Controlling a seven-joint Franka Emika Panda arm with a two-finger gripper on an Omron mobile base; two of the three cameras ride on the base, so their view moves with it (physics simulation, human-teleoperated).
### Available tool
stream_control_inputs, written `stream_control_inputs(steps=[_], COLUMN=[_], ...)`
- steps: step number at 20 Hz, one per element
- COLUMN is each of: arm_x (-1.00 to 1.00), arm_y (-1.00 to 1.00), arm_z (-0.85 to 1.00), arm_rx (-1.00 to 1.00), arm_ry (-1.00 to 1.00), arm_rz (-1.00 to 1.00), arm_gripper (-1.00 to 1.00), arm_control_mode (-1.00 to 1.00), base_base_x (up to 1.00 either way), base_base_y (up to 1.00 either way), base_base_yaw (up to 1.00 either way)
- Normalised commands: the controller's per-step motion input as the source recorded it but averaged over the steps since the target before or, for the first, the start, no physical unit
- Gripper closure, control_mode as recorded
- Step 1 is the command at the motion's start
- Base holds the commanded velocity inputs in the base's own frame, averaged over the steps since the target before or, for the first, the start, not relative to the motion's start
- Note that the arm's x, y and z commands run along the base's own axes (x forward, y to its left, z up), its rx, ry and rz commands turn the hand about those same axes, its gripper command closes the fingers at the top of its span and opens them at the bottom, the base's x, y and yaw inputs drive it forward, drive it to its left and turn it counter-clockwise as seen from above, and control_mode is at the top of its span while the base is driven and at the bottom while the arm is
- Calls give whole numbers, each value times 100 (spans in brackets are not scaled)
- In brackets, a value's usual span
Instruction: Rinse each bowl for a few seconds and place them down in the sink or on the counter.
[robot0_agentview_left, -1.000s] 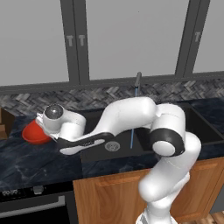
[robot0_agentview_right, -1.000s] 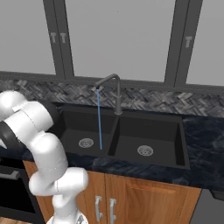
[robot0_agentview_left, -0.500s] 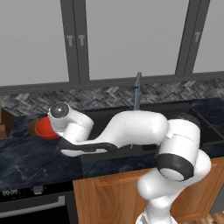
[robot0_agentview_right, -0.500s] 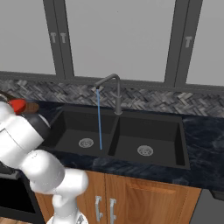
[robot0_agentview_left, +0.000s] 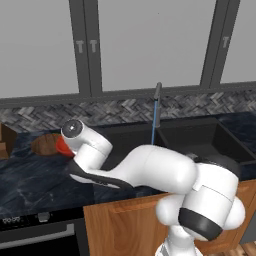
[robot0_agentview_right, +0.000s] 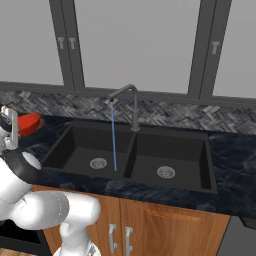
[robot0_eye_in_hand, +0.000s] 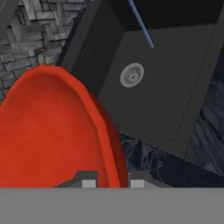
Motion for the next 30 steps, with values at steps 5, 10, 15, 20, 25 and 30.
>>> stream_control_inputs(steps=[5, 10, 15, 20, 25, 30], arm_x=[0, 0, 0, 0, 0, 0], arm_y=[-45, -44, -46, -44, -42, -43], arm_z=[9, 12, 11, 6, 1, 0], arm_rx=[0, 0, 0, 0, 0, -2], arm_ry=[3, 5, 2, 0, 0, 0], arm_rz=[-16, -15, -14, -13, -14, -12], arm_gripper=[100, 100, 100, 100, 100, 100], arm_control_mode=[-100, -100, -100, -100, -100, -100], base_base_x=[0, 0, 0, 0, 0, 0], base_base_y=[0, 0, 0, 0, 0, 0], base_base_yaw=[0, 0, 0, 0, 0, 0])
